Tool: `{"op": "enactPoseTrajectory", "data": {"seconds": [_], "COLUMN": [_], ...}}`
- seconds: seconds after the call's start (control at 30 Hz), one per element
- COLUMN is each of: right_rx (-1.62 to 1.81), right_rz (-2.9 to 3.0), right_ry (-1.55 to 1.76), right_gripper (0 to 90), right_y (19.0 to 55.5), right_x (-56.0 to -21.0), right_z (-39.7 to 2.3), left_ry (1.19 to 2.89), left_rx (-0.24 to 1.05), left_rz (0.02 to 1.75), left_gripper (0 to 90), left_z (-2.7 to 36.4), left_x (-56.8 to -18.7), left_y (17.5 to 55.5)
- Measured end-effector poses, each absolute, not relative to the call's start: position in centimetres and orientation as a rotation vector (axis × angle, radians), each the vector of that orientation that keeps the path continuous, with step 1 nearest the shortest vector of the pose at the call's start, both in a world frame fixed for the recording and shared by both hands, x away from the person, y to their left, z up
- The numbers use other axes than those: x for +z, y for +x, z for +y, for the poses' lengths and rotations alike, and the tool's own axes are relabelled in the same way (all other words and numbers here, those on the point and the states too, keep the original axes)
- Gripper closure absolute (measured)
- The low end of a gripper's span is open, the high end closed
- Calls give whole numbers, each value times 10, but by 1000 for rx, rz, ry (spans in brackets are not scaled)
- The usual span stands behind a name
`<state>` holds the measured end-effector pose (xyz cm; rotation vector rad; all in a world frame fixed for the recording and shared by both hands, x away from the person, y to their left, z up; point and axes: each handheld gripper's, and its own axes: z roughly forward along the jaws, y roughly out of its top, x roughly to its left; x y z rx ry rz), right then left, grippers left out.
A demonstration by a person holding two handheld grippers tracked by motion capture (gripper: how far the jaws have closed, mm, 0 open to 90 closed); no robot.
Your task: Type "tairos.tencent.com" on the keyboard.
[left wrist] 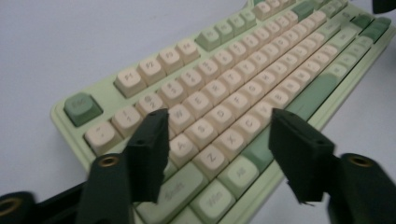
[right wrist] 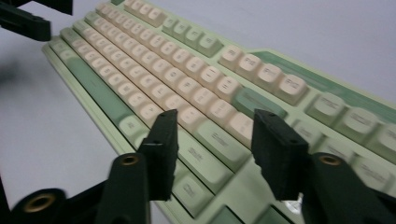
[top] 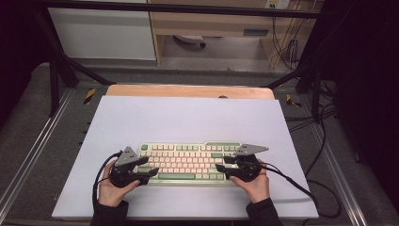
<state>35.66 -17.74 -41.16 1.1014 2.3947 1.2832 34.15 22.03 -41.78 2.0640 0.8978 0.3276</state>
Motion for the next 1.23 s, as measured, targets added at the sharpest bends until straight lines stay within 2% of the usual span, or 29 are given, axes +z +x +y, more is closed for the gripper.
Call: {"op": "enactPoseTrajectory", "data": {"seconds": [0.07, 0.27, 0.47, 0.7, 1.23], "right_rx": [1283, 1265, 1248, 1205, 1179], "right_rz": [2383, 2345, 2346, 2370, 2372], "right_ry": [1106, 1120, 1166, 1234, 1222], "right_gripper": [385, 192, 84, 25, 5], "right_y": [354, 348, 343, 338, 336], "right_x": [-413, -420, -429, -438, -444], "right_z": [-187, -212, -230, -246, -256], "left_ry": [2065, 2051, 2037, 2022, 2039], "left_rx": [319, 325, 330, 361, 358], "left_rz": [916, 928, 946, 960, 958], "left_gripper": [270, 182, 104, 91, 92], "left_z": [227, 243, 252, 260, 262], "left_x": [-421, -423, -428, -431, -436], "left_y": [340, 336, 335, 332, 331]}}
